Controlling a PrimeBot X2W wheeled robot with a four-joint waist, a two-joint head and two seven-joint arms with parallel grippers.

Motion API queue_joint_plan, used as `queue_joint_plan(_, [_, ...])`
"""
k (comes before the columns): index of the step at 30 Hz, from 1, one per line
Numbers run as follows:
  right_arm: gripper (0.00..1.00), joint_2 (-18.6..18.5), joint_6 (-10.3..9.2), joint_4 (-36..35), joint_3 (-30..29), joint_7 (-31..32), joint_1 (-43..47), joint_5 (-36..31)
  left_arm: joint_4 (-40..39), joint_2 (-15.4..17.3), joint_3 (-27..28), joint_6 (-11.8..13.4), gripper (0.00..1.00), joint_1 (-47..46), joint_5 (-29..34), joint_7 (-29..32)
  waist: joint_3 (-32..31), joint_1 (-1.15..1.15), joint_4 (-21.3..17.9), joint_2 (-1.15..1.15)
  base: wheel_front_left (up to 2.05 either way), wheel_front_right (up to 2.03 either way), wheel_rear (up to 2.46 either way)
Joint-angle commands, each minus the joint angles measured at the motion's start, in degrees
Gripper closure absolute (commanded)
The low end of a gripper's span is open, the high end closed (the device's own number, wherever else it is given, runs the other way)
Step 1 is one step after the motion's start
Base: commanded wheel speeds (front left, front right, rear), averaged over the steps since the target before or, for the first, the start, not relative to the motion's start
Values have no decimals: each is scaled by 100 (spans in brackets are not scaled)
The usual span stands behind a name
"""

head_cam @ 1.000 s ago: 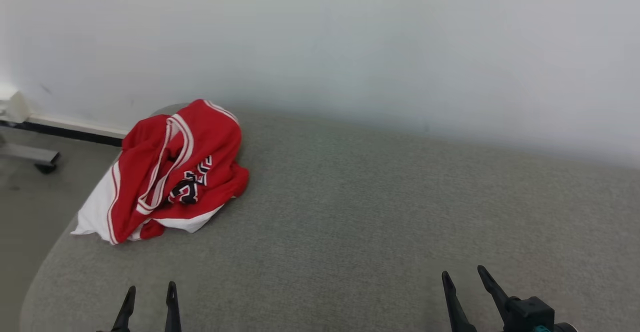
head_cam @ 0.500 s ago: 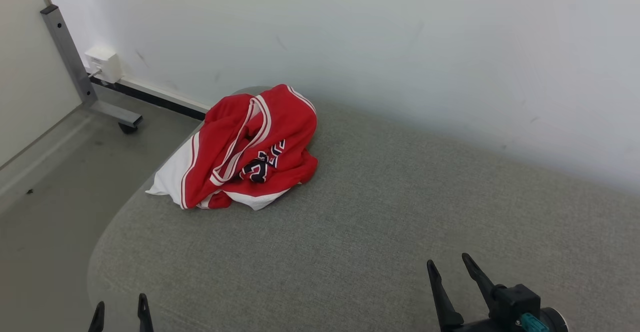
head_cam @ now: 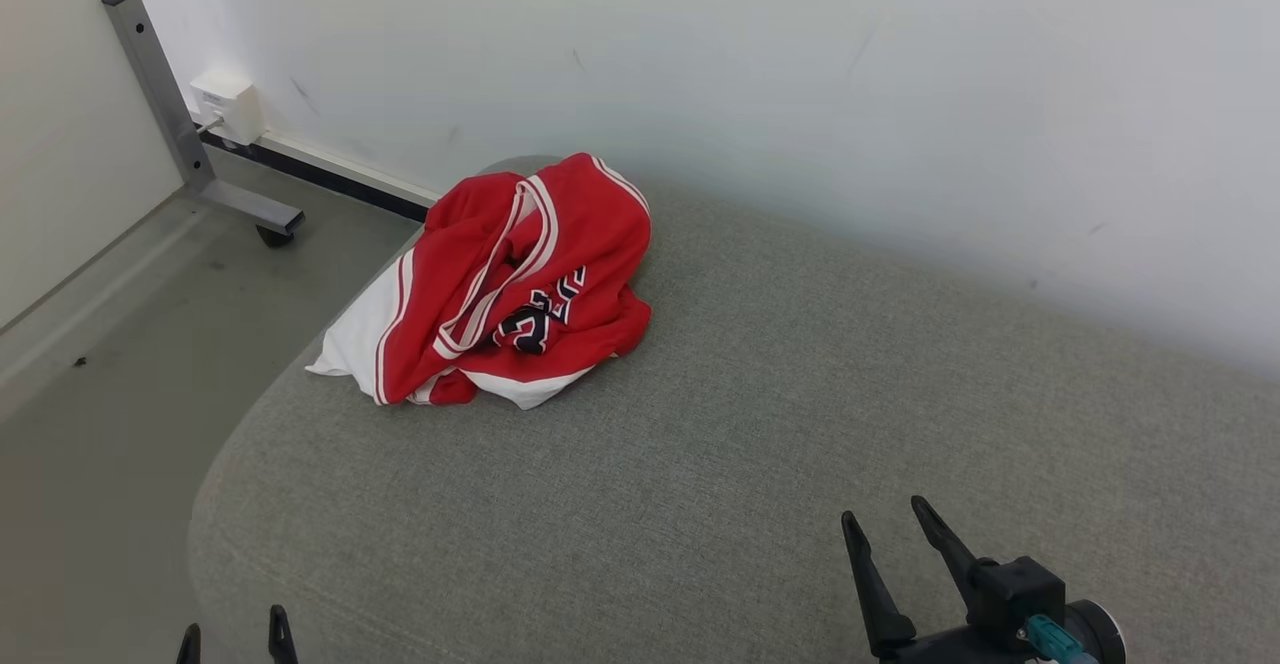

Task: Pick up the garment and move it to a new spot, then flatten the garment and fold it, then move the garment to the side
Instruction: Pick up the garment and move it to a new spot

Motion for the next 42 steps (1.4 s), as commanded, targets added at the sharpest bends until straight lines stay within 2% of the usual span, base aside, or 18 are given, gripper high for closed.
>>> queue_joint_plan(1, [0, -11, 5, 14, -8, -42, 35, -31, -12, -1, -19, 27, 0, 25, 46, -7, -7, 0, -6, -1, 0, 0, 0])
queue_joint_plan(10, [0, -11, 5, -22, -154, -101, 208, -32, 75, 216, -139, -142, 0, -457, -66, 562, -44, 0, -56, -1, 0, 0, 0])
queue_joint_plan(12, [0, -8, 5, -112, -129, -71, 188, -103, 114, 291, -65, -195, 0, -650, -223, 790, 69, 0, -211, -1, 0, 0, 0])
queue_joint_plan(16, [0, -13, 5, -380, 64, 96, -61, -262, 130, 379, 210, -356, 0, -1175, -821, 1253, 569, 0, -740, -1, 0, 0, 0])
queue_joint_plan(21, [0, -22, 5, -712, 368, 250, -525, -476, 415, 790, 584, -564, 0, -1950, -1736, 2100, 1297, 0, -1494, -1, 0, 0, 0])
queue_joint_plan(23, [0, -38, 4, -776, 512, 295, -697, -513, 536, 1031, 758, -603, 0, -2179, -2086, 2477, 1534, 0, -1788, -1, 0, 0, 0])
queue_joint_plan(24, [0, -38, 4, -776, 512, 295, -697, -513, 536, 1031, 758, -603, 0, -2179, -2086, 2477, 1534, 0, -1788, -1, 0, 0, 0])
queue_joint_plan(27, [0, -67, 4, -864, 661, 308, -961, -522, 621, 1336, 1121, -613, 0, -2503, -2708, 3063, 1884, 0, -2212, -1, 0, 0, 0])
queue_joint_plan(30, [0, -82, 4, -907, 681, 277, -1107, -501, 633, 1645, 1515, -524, 0, -2797, -3240, 3604, 2204, 0, -2535, -1, 0, 0, 0])
queue_joint_plan(34, [0, -54, 4, -976, 707, 199, -1250, -472, 592, 1971, 2003, -265, 0, -3255, -3871, 4180, 2595, 0, -2895, -1, 0, 0, 0])
queue_joint_plan(42, [0, -12, 4, -952, 779, 12, -1356, -410, 696, 2496, 2259, 162, 0, -3836, -4488, 5225, 3066, 0, -3249, -1, 0, 0, 0])
